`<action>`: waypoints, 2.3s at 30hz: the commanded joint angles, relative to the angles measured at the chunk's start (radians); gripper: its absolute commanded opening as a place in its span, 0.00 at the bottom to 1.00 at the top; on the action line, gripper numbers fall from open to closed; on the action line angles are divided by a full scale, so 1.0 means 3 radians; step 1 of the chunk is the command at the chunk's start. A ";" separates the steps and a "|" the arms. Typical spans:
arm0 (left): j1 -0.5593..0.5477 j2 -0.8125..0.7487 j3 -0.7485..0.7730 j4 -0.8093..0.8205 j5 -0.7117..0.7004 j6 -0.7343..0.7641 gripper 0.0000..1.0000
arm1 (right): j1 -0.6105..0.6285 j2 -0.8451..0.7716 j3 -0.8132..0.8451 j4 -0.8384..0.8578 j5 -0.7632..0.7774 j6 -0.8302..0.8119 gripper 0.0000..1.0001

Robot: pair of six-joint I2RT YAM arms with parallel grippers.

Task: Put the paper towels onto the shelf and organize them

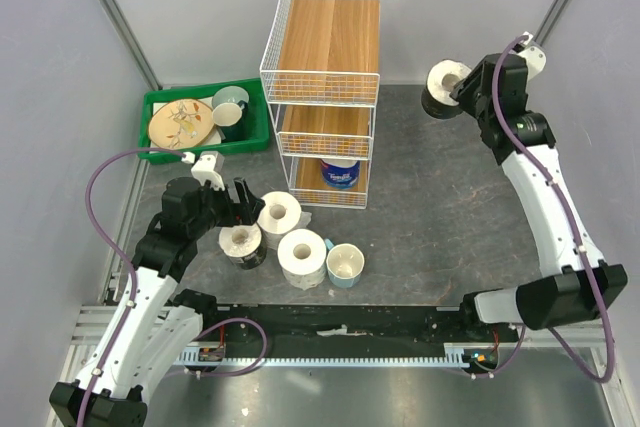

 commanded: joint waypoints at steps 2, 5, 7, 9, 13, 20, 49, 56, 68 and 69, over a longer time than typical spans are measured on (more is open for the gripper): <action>-0.0011 -0.0037 0.0010 0.0128 0.0057 0.0031 0.93 | -0.0289 0.0331 0.0488 0.0425 -0.1013 0.0183 0.46; -0.0011 -0.0053 0.0000 0.0133 0.0052 0.0031 0.93 | -0.0340 0.0566 0.0774 0.0420 -0.1330 0.0224 0.45; -0.0017 -0.0053 0.0000 0.0133 0.0047 0.0031 0.93 | -0.0345 0.0725 0.0988 0.0390 -0.1428 0.0275 0.44; -0.0017 -0.0058 0.0005 0.0122 0.0047 0.0031 0.93 | -0.0345 0.0818 0.1173 0.0359 -0.1530 0.0291 0.44; -0.0017 -0.0063 0.0000 0.0122 0.0047 0.0031 0.93 | -0.0350 0.1007 0.1352 0.0339 -0.1755 0.0347 0.44; -0.0022 -0.0058 0.0000 0.0127 0.0047 0.0031 0.94 | -0.0335 0.1099 0.1404 0.0328 -0.1980 0.0337 0.44; -0.0022 -0.0043 0.0005 0.0122 0.0047 0.0026 0.94 | 0.0217 0.1565 0.2023 -0.0106 -0.2103 0.0004 0.47; -0.0022 -0.0053 0.0005 0.0122 0.0042 0.0026 0.94 | 0.0253 0.1565 0.2033 -0.0157 -0.2180 -0.0052 0.48; -0.0022 -0.0053 0.0005 0.0122 0.0037 0.0031 0.94 | 0.0335 0.1651 0.2094 -0.0142 -0.2292 -0.0062 0.49; -0.0022 -0.0063 0.0000 0.0122 0.0027 0.0026 0.94 | 0.0345 0.1657 0.2099 -0.0137 -0.2303 -0.0062 0.49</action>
